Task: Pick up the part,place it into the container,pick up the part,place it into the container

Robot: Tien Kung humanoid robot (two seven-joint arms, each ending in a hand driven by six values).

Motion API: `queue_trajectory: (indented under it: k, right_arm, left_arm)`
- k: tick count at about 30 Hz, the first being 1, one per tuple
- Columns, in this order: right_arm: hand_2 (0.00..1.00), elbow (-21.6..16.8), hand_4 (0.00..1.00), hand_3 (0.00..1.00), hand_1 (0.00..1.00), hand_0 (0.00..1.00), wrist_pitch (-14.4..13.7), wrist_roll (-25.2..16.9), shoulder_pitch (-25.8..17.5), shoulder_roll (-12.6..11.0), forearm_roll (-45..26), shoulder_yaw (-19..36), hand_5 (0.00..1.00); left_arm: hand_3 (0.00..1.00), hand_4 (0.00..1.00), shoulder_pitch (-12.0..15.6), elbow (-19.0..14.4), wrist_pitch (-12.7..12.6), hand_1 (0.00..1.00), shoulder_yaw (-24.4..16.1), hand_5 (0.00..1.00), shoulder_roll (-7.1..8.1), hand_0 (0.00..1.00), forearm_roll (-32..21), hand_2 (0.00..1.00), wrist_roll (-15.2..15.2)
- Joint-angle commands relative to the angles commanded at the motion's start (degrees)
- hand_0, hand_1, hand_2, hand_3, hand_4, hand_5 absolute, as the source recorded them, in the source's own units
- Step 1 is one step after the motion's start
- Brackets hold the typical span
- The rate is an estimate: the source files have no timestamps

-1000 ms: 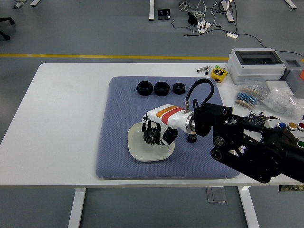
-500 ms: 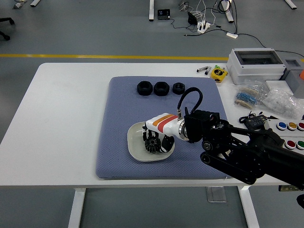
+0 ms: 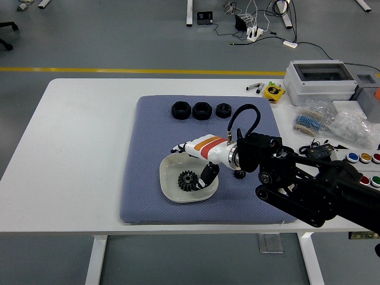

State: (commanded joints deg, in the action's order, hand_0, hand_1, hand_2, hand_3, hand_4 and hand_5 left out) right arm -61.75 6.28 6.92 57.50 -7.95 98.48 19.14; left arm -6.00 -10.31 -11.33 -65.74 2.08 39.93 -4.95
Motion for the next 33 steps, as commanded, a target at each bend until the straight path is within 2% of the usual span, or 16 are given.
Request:
queue_trajectory:
  k: [3,8,11,12,22,33]
  right_arm:
    - [0.870,-0.41,0.998,0.910,0.736,0.727,-1.00,-0.18,0.29,-1.67,0.02,2.25,0.166]
    - [0.831,1.08,0.998,0.871,0.722,0.717,-0.55,0.26,0.76,-3.86,-0.67,4.76,0.160]
    - [0.831,2.04,0.998,0.871,0.722,0.717,-0.29,0.31,0.82,-5.30,0.17,4.19,0.160]
    - [0.784,2.13,0.991,0.814,0.707,0.707,-0.24,0.33,0.69,-5.62,0.31,3.97,0.158]
    - [0.768,2.11,0.983,0.790,0.696,0.702,0.61,0.13,-2.72,-9.43,-0.48,2.81,0.160]
    - [0.721,2.08,0.960,0.761,0.659,0.664,-0.49,-0.38,-4.62,-10.51,-0.49,1.82,0.149]
  left_arm:
    - [0.565,0.619,-0.15,0.00,0.02,0.606,-0.08,0.698,0.03,0.711,-0.05,0.644,0.04]
    - [0.565,0.618,-0.24,0.00,0.04,0.605,-0.16,0.697,0.01,0.712,-0.14,0.643,0.06]
    - [0.565,0.618,-0.25,0.00,0.07,0.605,-0.24,0.697,0.00,0.712,0.04,0.643,0.03]
    - [0.565,0.618,-0.24,0.00,0.06,0.605,-0.24,0.695,-0.01,0.712,0.01,0.642,0.05]
    - [0.565,0.618,-0.32,0.00,-0.06,0.607,0.29,0.693,-0.28,0.711,-0.90,0.643,0.32]
    - [0.565,0.618,-0.28,0.00,-0.09,0.610,0.09,0.696,-0.33,0.711,-0.90,0.643,0.38]
